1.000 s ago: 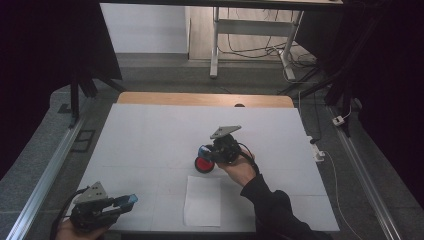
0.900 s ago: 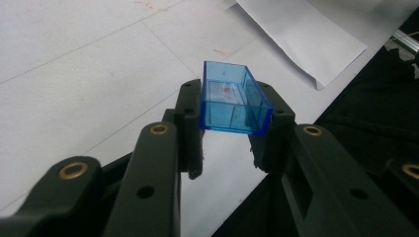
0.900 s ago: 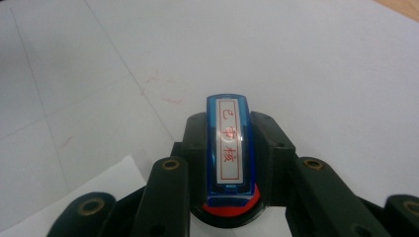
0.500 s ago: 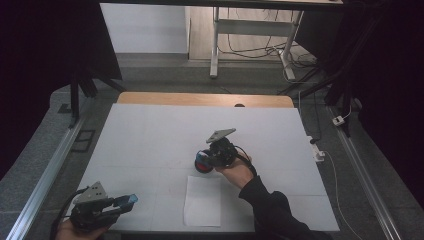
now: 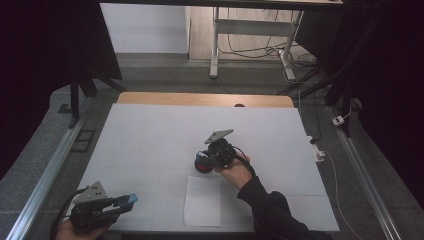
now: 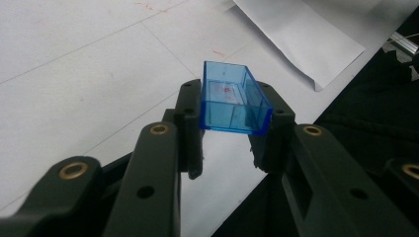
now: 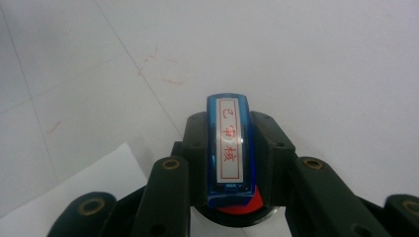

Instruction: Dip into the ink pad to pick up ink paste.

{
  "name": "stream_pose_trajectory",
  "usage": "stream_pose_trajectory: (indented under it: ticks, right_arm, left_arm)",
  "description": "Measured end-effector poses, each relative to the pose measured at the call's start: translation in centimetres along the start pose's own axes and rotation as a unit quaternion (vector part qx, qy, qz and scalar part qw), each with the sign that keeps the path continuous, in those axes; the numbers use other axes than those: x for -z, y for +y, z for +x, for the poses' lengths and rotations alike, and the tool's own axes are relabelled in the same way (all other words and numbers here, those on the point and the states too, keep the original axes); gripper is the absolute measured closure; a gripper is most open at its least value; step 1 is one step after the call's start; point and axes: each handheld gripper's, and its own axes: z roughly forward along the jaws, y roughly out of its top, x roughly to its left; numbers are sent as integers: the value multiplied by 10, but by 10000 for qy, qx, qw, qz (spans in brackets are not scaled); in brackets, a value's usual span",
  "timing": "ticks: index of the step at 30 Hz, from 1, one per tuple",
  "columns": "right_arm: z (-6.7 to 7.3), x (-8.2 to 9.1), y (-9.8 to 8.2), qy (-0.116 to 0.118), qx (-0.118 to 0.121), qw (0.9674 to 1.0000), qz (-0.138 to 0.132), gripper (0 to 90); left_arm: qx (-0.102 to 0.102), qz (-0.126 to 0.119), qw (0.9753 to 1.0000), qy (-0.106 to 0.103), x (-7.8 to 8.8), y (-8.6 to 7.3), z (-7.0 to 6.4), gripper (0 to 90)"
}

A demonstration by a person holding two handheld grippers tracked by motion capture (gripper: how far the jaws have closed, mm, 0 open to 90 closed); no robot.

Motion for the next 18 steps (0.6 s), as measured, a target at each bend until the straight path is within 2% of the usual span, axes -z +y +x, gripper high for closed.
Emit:
stream_pose_trajectory:
  ticks: [4, 7, 11, 15, 18]
  right_arm:
    - [9, -1, 2, -242, 342, 9991, 107, 706]
    - [12, -1, 3, -316, 368, 9987, 147, 707]
    - [7, -1, 1, -202, 202, 9996, 79, 707]
    - [-1, -1, -2, 30, -101, 9999, -23, 708]
    - [-9, 0, -5, 231, -378, 9989, -124, 708]
  left_arm:
    - [32, 2, 10000, -15, 0, 0, 0, 680]
    - [27, 0, 10000, -15, 0, 0, 0, 680]
    - [26, -4, 10000, -19, 0, 0, 0, 680]
    - [21, 1, 10000, -12, 0, 0, 0, 680]
    - [38, -12, 10000, -21, 0, 0, 1, 680]
